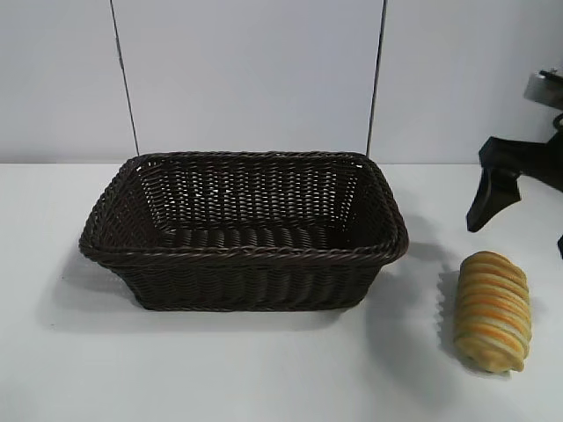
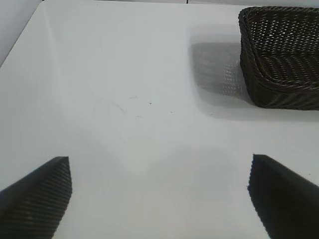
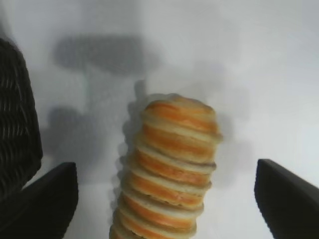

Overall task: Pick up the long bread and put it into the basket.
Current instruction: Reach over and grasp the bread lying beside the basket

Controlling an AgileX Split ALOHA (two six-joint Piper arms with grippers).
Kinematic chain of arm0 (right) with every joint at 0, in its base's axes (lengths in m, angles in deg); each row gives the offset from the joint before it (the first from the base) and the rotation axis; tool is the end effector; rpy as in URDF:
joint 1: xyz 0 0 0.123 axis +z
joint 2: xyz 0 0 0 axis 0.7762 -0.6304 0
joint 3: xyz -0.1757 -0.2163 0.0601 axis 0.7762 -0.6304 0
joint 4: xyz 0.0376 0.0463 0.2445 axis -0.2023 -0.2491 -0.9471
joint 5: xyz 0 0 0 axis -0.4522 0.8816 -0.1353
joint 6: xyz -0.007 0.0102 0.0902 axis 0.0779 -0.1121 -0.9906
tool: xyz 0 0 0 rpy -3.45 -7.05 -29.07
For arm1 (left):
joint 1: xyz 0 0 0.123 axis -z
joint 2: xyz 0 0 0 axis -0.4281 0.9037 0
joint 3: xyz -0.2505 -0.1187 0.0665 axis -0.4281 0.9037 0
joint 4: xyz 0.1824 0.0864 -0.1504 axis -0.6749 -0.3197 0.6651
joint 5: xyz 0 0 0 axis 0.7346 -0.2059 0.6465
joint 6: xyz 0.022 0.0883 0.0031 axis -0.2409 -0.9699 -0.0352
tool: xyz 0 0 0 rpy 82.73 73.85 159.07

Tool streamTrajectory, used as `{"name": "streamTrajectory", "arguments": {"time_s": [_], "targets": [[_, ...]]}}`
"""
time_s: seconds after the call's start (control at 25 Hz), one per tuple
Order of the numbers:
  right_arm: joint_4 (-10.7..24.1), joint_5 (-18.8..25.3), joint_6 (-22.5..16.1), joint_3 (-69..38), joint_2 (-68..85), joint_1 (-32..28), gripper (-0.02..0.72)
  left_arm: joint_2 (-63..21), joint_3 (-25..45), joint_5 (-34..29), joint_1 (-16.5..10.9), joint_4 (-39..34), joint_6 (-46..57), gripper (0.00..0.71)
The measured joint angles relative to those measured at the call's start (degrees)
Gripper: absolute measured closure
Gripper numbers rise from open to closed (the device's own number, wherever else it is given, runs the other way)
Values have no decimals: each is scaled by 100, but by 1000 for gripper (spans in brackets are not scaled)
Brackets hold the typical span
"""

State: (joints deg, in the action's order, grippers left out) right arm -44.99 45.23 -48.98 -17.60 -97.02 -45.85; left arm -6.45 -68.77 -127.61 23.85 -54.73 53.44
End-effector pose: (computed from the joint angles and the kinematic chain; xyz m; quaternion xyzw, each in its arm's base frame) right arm 0.3207 0.0427 0.1522 0.0320 0.9798 0.1010 0.1694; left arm -0.0078 -0.0077 0.2683 0.0137 0.8684 -0.0266 0.4950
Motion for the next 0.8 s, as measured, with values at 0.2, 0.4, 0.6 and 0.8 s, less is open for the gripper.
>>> {"name": "streamTrajectory", "arguments": {"time_s": [0.2,0.4,0.6,0.8], "targets": [[294,19,-130,0,-1,0,21,0,11,0,0,339,1,15],[543,2,-323,0,-1,0,21,0,11,0,0,278,-32,15],[611,-5,-340,0,-1,2,21,0,11,0,0,138,-44,15],[787,6,-501,0,-1,2,21,0,11,0,0,59,-46,15]]}}
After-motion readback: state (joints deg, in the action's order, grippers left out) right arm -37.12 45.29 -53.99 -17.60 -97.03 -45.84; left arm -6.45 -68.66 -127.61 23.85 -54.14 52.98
